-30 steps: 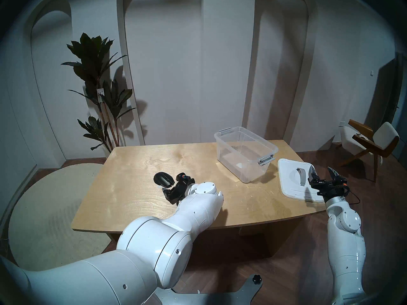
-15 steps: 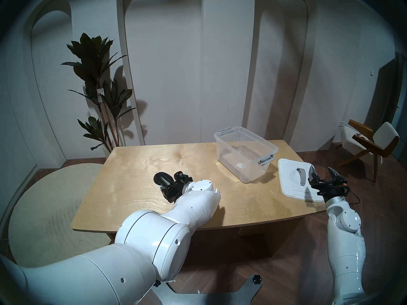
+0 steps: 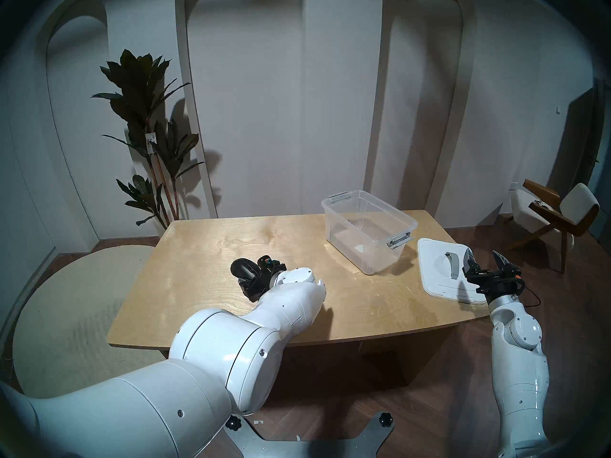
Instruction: Open a storage container and put mouse inside
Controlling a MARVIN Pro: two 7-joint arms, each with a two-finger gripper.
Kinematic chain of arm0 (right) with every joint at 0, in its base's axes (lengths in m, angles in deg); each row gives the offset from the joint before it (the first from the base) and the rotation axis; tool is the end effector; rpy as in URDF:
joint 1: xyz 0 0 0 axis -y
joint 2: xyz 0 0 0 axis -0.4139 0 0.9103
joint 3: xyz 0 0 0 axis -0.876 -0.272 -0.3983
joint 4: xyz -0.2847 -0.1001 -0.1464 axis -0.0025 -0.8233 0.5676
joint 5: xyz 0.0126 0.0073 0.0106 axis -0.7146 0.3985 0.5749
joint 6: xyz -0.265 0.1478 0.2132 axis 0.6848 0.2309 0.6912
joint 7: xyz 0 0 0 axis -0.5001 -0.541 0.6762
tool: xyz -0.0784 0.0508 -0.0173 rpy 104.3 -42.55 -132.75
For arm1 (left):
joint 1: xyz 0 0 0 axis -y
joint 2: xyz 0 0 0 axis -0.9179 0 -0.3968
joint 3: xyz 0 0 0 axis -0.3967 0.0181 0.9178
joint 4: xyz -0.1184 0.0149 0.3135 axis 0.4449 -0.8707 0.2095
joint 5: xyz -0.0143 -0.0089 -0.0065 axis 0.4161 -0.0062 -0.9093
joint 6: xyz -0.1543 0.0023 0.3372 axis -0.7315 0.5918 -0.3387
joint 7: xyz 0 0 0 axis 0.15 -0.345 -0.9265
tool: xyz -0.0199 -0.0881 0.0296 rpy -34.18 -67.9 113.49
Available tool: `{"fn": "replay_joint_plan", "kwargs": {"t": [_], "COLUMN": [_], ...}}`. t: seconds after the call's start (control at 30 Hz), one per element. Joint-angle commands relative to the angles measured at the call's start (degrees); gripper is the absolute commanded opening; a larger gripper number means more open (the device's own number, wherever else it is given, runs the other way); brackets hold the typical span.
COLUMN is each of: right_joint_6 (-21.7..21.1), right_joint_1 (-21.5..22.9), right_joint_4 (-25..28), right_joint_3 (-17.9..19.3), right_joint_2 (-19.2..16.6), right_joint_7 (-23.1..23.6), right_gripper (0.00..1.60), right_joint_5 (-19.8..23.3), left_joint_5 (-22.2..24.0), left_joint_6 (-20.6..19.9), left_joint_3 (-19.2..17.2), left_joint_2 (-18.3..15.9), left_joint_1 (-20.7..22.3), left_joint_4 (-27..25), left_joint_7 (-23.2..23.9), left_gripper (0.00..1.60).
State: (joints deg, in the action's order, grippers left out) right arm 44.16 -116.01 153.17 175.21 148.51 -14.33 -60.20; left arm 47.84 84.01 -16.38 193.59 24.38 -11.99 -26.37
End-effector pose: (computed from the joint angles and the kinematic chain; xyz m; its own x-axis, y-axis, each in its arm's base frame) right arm 0.4236 -0.2892 -0.3510 -0.1491 0.0126 0.9887 -0.1436 -0.9896 -0.0090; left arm 0.6050 -0.1292 -0.4437 0.2695 0.3040 0.9138 0.7308 -0.6825 0.0115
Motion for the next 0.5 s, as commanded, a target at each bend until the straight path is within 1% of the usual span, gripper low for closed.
{"fn": "replay_joint_plan", "kwargs": {"t": [0.0, 0.03, 0.07, 0.1, 0.13, 0.3, 0.4, 0.43, 0.47], "right_joint_6": [0.42, 0.43, 0.43, 0.44, 0.45, 0.51, 0.56, 0.56, 0.55], "right_joint_1": [0.45, 0.45, 0.44, 0.43, 0.43, 0.33, 0.16, 0.16, 0.10], "right_joint_4": [1.19, 1.19, 1.20, 1.23, 1.25, 1.47, 1.84, 1.84, 1.95], "right_joint_3": [-0.11, -0.11, -0.11, -0.11, -0.11, -0.12, -0.12, -0.12, -0.12], "right_joint_2": [-0.09, -0.09, -0.09, -0.08, -0.08, -0.02, 0.10, 0.10, 0.14], "right_joint_7": [-0.05, -0.05, -0.05, -0.07, -0.08, -0.20, -0.47, -0.47, -0.57], "right_gripper": [1.60, 1.60, 1.60, 1.60, 1.60, 1.60, 1.60, 1.60, 1.60], "right_joint_5": [-0.14, -0.14, -0.15, -0.16, -0.16, -0.26, -0.44, -0.44, -0.50], "left_joint_5": [0.81, 0.84, 0.77, 0.99, 1.06, -0.48, -3.00, -3.00, -4.52], "left_joint_6": [-0.15, -0.14, 0.07, 0.57, 0.69, 2.55, 4.64, 4.64, 5.16], "left_joint_3": [-0.76, -0.80, -0.82, -1.03, -1.19, 0.24, 2.92, 2.92, 4.45], "left_joint_2": [-2.17, -2.25, -2.27, -2.23, -2.16, -1.13, -0.38, -0.38, -0.02], "left_joint_1": [-0.68, -0.72, -0.87, -1.16, -1.27, -1.80, -1.39, -1.39, -1.00], "left_joint_4": [1.15, 1.18, 1.25, 1.12, 1.19, 1.53, 1.71, 1.71, 1.71], "left_joint_7": [3.04, 3.38, 3.57, 4.21, 4.63, 5.79, 6.66, 6.66, 6.08], "left_gripper": [1.15, 0.71, 0.45, 0.00, 0.00, 0.00, 0.00, 0.00, 0.00]}}
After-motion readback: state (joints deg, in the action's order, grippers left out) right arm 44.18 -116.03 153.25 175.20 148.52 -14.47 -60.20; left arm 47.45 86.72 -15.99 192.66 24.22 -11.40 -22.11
